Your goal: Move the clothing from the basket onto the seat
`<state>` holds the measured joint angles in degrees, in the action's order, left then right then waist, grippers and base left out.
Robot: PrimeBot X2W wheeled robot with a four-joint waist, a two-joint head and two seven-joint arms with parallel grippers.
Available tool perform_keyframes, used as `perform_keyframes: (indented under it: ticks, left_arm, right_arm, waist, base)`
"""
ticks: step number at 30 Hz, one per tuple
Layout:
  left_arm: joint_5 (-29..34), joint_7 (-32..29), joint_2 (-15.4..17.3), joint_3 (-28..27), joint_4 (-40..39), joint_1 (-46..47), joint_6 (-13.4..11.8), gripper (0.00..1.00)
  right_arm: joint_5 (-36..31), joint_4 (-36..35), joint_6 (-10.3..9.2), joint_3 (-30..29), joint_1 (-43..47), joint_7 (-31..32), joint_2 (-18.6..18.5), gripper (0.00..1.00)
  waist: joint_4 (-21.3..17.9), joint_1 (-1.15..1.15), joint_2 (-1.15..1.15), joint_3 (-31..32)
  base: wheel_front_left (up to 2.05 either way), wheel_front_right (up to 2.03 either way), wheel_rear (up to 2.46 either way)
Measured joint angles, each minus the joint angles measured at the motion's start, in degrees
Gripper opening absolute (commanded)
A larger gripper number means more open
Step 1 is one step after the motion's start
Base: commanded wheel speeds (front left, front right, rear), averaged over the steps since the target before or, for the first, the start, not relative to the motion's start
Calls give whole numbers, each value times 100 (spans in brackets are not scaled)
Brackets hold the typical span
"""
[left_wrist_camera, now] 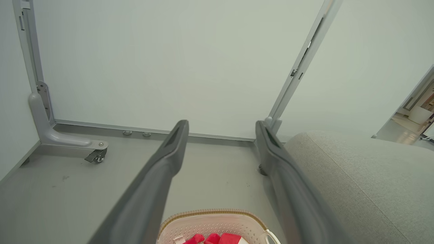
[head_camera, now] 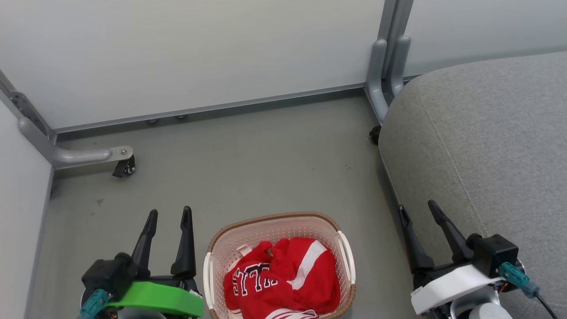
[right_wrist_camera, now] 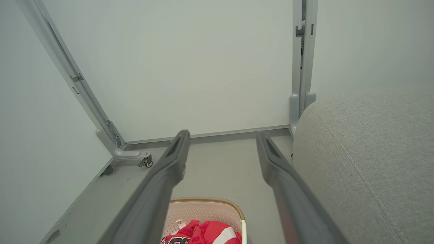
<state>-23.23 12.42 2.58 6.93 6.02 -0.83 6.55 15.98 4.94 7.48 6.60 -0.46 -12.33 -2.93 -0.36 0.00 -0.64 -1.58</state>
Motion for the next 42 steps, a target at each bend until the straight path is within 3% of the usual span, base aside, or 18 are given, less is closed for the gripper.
perform_keyframes:
  ticks: [23, 42]
  left_arm:
    - [879, 236, 9, 163, -66, -74, 46, 100]
    - [970, 261, 11, 171, -32, -92, 49, 100]
  right_arm:
    - [-800, -91, 1, 70, 76, -245, 7, 100]
    - [-747, -104, 1, 13, 108, -267, 10, 100]
  waist:
    - [10, 0, 0, -18]
    - [14, 0, 0, -10]
  base:
    - [0, 0, 0]
    - [0, 0, 0]
